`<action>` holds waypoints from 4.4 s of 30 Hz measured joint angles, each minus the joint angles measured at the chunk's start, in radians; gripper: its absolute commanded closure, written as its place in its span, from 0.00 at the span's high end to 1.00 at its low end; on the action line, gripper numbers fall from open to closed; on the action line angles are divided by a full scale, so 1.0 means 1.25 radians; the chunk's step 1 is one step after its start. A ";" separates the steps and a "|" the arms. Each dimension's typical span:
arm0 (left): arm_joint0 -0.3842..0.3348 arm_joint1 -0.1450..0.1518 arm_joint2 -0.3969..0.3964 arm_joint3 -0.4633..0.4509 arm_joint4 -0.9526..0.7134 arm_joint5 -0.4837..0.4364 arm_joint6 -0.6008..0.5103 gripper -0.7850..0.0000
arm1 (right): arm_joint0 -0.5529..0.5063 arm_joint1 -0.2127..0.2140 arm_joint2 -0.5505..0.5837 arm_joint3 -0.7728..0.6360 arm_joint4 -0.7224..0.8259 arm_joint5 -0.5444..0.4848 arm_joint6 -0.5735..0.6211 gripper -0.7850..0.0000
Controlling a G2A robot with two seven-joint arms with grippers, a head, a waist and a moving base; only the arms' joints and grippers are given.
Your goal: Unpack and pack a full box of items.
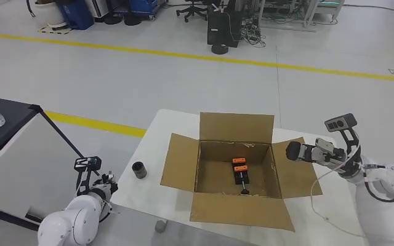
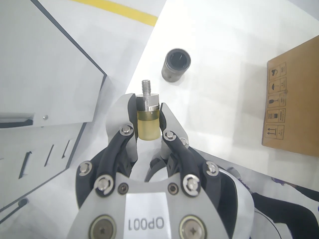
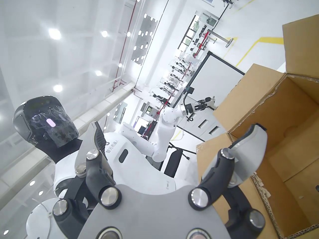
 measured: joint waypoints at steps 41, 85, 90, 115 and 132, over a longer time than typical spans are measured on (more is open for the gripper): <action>-0.174 0.015 0.082 -0.101 -0.253 -0.283 0.020 0.00 | 0.000 0.000 0.000 0.000 0.000 0.000 0.000 1.00; -0.671 -0.041 0.615 0.332 -0.563 -0.099 -0.098 0.00 | 0.000 0.000 0.000 0.000 0.000 0.000 0.000 1.00; -0.671 -0.041 0.615 0.332 -0.563 -0.099 -0.098 0.00 | 0.000 0.000 0.000 0.000 0.000 0.000 0.000 1.00; -0.730 -0.076 0.719 0.420 -0.513 0.114 -0.009 0.00 | 0.000 0.000 0.000 0.000 0.000 0.000 0.000 1.00; -0.852 -0.138 0.853 0.599 -0.435 0.351 -0.050 0.00 | 0.000 0.000 0.000 0.000 0.000 0.000 0.000 1.00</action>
